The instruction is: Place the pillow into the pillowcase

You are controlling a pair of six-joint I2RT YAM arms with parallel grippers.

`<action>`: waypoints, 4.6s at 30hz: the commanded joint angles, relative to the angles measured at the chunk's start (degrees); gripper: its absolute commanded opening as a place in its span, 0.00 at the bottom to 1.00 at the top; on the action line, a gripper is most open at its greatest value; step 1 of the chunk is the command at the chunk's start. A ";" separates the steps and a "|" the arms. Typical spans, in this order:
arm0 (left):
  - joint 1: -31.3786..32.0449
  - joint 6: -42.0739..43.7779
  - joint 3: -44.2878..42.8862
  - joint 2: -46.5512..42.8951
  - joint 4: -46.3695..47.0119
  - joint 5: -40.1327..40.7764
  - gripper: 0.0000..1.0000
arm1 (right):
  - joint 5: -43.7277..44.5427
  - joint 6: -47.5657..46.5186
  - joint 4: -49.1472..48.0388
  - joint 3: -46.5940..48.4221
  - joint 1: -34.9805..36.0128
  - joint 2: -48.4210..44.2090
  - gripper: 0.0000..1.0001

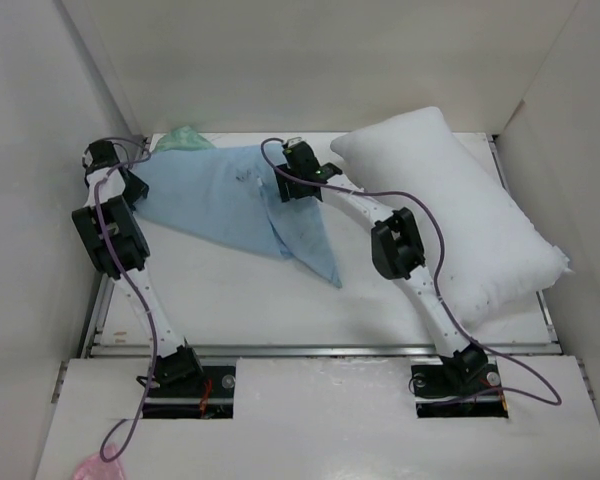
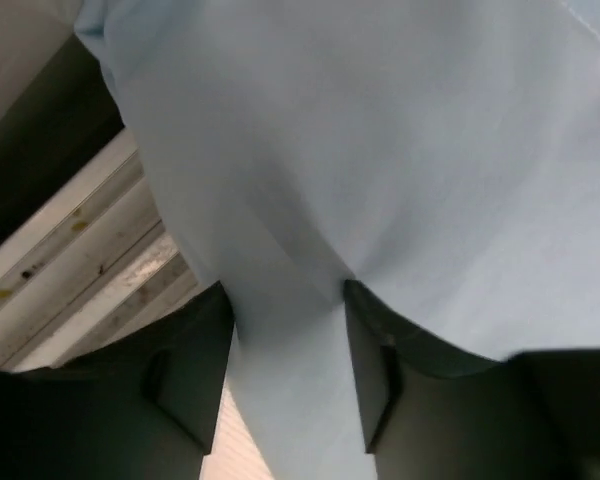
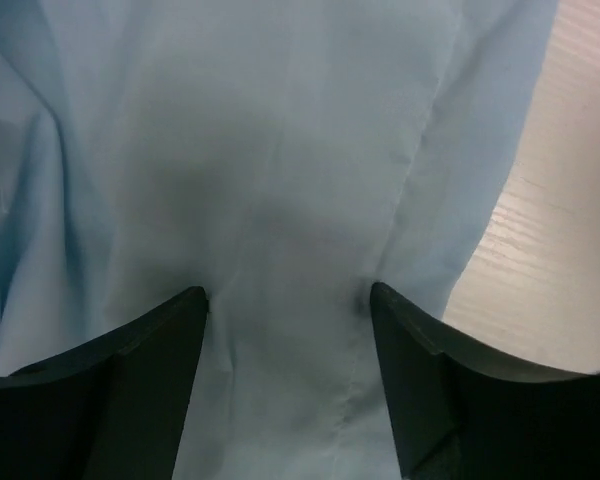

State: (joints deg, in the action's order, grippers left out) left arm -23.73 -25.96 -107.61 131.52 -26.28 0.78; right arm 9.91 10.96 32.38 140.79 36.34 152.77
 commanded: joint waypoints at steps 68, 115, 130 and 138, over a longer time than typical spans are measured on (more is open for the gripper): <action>7.80 4.25 32.02 -38.71 10.47 -9.04 1.00 | -9.27 -2.08 -15.69 -55.98 -2.77 -50.82 1.00; 28.65 -21.86 70.43 -49.09 18.98 1.60 1.00 | -6.31 9.25 -5.40 -59.22 2.60 -64.51 0.00; 42.17 -16.23 46.64 -27.57 0.11 15.91 0.57 | -1.47 8.64 -4.96 -57.56 2.60 -76.74 0.00; 45.26 -17.37 40.29 -29.46 -7.63 26.01 0.00 | 5.18 8.03 -5.57 -58.17 2.60 -78.24 0.00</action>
State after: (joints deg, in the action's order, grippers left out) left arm 22.06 -42.50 -67.05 105.38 -23.92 21.69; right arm 9.63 20.14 29.15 81.60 38.41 75.68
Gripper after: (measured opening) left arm 0.010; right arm 0.014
